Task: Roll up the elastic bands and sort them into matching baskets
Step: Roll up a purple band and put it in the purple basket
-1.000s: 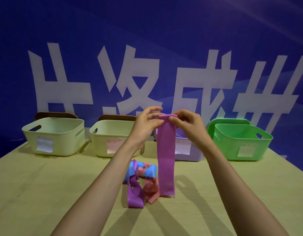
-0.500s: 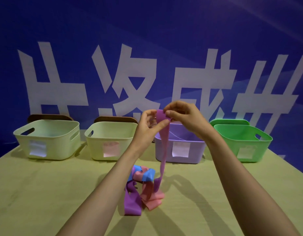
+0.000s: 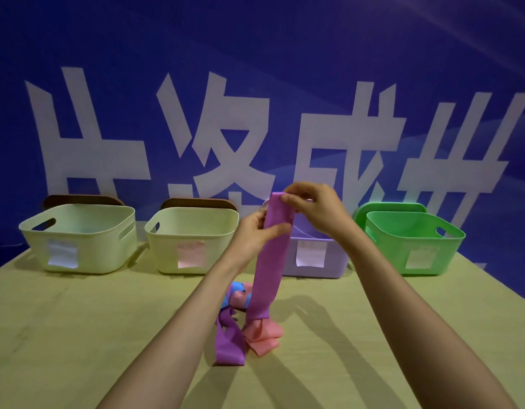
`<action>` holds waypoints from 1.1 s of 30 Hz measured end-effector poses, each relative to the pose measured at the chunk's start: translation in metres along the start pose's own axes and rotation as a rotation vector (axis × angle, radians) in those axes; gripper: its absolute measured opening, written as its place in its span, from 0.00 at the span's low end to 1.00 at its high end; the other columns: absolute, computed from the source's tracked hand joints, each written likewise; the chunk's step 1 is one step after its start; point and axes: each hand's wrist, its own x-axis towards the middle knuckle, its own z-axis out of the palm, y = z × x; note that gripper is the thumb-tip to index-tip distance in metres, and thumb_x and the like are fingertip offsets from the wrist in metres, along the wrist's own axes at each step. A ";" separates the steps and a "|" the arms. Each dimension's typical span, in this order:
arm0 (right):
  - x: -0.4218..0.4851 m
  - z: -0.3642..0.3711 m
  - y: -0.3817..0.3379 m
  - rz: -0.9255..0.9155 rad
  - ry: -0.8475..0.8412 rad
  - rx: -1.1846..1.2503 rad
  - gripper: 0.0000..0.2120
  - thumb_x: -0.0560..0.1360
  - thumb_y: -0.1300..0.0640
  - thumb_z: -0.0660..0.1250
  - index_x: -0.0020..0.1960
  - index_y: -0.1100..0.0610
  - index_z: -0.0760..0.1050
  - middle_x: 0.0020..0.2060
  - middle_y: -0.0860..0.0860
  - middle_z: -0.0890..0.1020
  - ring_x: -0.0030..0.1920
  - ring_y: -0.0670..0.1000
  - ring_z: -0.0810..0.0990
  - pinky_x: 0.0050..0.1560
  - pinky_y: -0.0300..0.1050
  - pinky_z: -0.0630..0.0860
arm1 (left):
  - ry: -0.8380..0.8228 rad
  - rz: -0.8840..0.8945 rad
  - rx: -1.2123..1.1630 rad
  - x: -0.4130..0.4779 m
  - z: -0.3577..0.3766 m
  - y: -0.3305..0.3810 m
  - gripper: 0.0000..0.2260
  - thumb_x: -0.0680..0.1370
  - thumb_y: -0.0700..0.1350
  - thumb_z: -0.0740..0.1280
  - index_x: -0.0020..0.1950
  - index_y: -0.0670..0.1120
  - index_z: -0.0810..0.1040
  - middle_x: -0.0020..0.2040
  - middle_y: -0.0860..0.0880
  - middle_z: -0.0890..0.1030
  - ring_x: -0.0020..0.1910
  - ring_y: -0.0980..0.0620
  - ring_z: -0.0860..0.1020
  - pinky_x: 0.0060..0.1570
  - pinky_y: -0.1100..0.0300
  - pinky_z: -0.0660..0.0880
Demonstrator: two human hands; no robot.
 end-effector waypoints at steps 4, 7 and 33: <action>-0.001 0.002 -0.003 0.064 0.063 0.132 0.04 0.74 0.57 0.70 0.48 0.57 0.80 0.39 0.50 0.82 0.40 0.47 0.80 0.45 0.41 0.80 | -0.113 -0.111 -0.047 -0.012 0.006 -0.031 0.03 0.75 0.38 0.69 0.46 0.43 0.81 0.38 0.51 0.85 0.39 0.56 0.82 0.42 0.65 0.77; 0.008 -0.012 -0.005 0.070 0.179 0.248 0.02 0.75 0.58 0.70 0.44 0.53 0.81 0.37 0.49 0.82 0.38 0.46 0.79 0.46 0.45 0.80 | -0.147 -0.221 -0.045 -0.017 0.005 -0.060 0.03 0.75 0.38 0.69 0.46 0.43 0.82 0.42 0.46 0.85 0.43 0.52 0.82 0.50 0.59 0.79; -0.052 0.014 0.044 0.189 -0.206 0.315 0.04 0.75 0.62 0.68 0.49 0.61 0.80 0.38 0.55 0.77 0.38 0.46 0.74 0.37 0.34 0.76 | -0.138 -0.437 -0.086 -0.114 0.027 -0.061 0.05 0.76 0.32 0.65 0.50 0.38 0.75 0.30 0.51 0.82 0.25 0.59 0.78 0.23 0.69 0.71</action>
